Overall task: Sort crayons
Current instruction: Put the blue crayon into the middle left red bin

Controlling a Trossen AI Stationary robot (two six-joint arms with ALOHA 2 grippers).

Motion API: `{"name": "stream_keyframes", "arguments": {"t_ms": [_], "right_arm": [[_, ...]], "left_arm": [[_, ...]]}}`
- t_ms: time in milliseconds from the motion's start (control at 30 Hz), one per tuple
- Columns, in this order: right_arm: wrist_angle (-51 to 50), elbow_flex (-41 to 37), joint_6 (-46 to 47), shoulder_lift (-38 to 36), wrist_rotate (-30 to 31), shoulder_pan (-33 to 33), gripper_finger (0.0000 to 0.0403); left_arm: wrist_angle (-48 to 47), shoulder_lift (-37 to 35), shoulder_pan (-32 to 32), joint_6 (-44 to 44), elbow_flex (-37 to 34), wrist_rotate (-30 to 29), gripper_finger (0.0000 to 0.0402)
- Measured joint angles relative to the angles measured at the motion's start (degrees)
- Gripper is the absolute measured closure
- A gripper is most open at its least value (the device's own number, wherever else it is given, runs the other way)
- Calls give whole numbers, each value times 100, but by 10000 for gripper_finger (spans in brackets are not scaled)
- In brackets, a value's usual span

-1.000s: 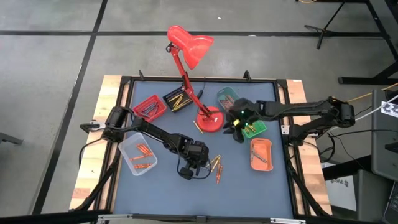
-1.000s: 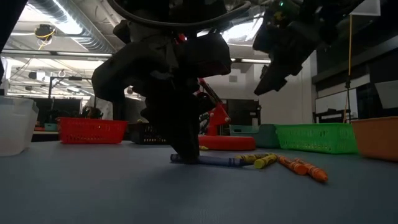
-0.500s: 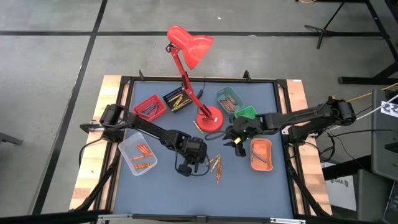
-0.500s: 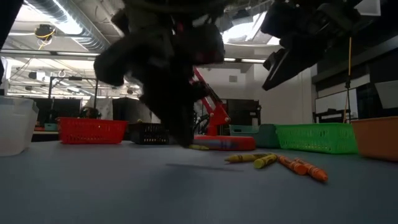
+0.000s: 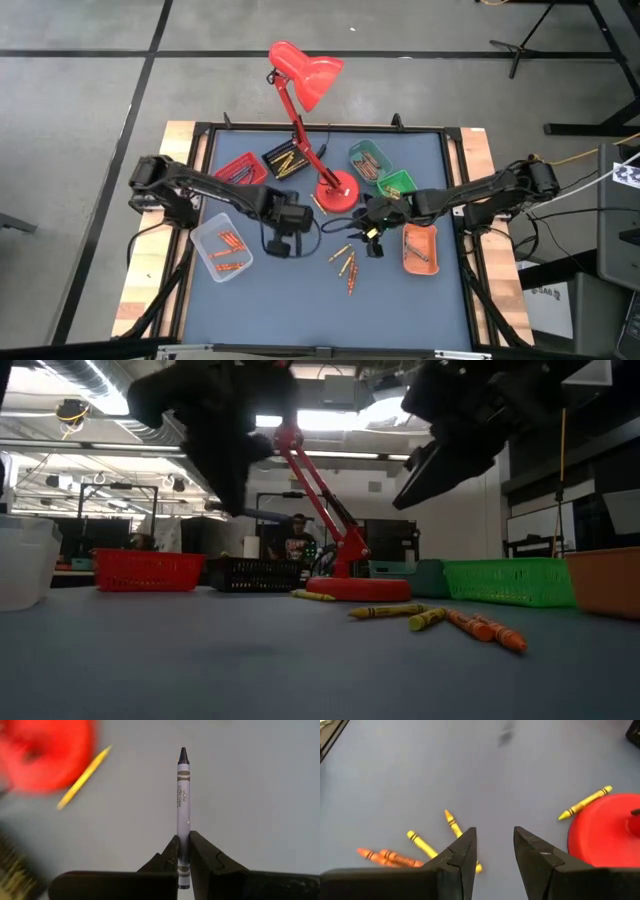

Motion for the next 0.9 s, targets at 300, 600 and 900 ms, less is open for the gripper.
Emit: {"name": "stream_keyframes", "arguments": {"t_ms": [300, 600, 900], "right_arm": [[721, 0, -1, 775, -7, 0, 275], [859, -3, -1, 1214, -7, 0, 275], [883, 0, 1, 1345, -11, 0, 275]], "left_arm": [[-2086, -613, 776, -1150, 13, -1676, 395], [-3248, -658, 1893, -1748, -54, -2155, 395], [-3133, -658, 2666, -2033, -512, -2140, 395]]}}
